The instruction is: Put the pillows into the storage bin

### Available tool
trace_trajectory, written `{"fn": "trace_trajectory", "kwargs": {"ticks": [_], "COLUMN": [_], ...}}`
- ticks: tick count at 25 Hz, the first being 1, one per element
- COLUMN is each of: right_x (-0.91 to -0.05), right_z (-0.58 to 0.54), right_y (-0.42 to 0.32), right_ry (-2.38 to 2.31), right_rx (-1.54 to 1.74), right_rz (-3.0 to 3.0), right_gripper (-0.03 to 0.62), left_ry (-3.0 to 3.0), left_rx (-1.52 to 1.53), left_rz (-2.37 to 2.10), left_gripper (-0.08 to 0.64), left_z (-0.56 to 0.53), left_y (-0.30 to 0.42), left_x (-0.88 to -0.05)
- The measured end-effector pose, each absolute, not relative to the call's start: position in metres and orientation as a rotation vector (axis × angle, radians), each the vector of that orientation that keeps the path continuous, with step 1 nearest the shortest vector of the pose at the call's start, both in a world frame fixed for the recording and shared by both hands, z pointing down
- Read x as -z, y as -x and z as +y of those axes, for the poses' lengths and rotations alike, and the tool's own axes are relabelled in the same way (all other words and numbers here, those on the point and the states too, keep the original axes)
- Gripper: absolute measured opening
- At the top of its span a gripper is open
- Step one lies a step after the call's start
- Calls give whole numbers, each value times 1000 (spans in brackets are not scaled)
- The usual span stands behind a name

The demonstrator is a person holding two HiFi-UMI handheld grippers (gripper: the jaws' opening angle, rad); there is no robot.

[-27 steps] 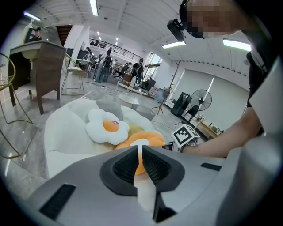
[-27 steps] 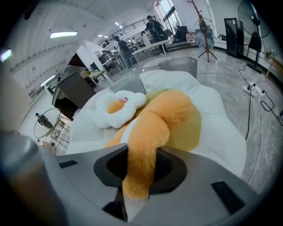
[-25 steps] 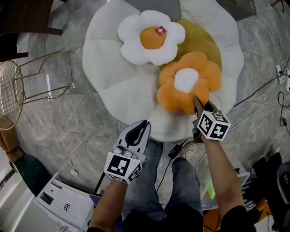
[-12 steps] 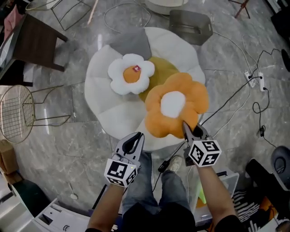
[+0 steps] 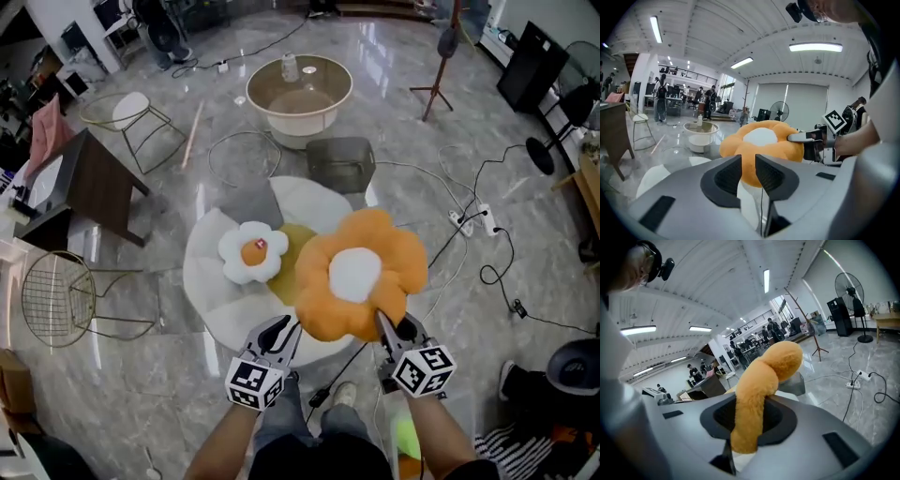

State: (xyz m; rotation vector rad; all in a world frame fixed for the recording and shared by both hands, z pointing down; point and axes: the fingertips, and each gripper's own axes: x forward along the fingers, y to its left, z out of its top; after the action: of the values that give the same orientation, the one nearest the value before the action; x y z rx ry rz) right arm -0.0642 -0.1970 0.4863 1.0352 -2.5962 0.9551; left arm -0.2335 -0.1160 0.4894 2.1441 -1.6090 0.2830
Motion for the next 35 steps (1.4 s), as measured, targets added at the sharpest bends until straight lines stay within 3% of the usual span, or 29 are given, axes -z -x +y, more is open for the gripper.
{"fn": "trace_trajectory", "kwargs": {"ticks": [14, 21, 35], "right_x": [-393, -403, -456], "right_z": [-131, -64, 94], "right_y": [-96, -174, -264], "right_ry": [-1500, -1968, -2660], "right_rx": [-865, -924, -1042], "right_rz": [-2620, -2382, -1782], "right_gripper": [98, 98, 100], "left_ry": [-2539, -2721, -2882], "left_rx": [-300, -346, -576], "left_rz": [-1277, -841, -95], "left_gripper": [107, 107, 107], "left_z": [-121, -104, -22], "left_y": [60, -22, -147], "left_x": [-399, -404, -443]}}
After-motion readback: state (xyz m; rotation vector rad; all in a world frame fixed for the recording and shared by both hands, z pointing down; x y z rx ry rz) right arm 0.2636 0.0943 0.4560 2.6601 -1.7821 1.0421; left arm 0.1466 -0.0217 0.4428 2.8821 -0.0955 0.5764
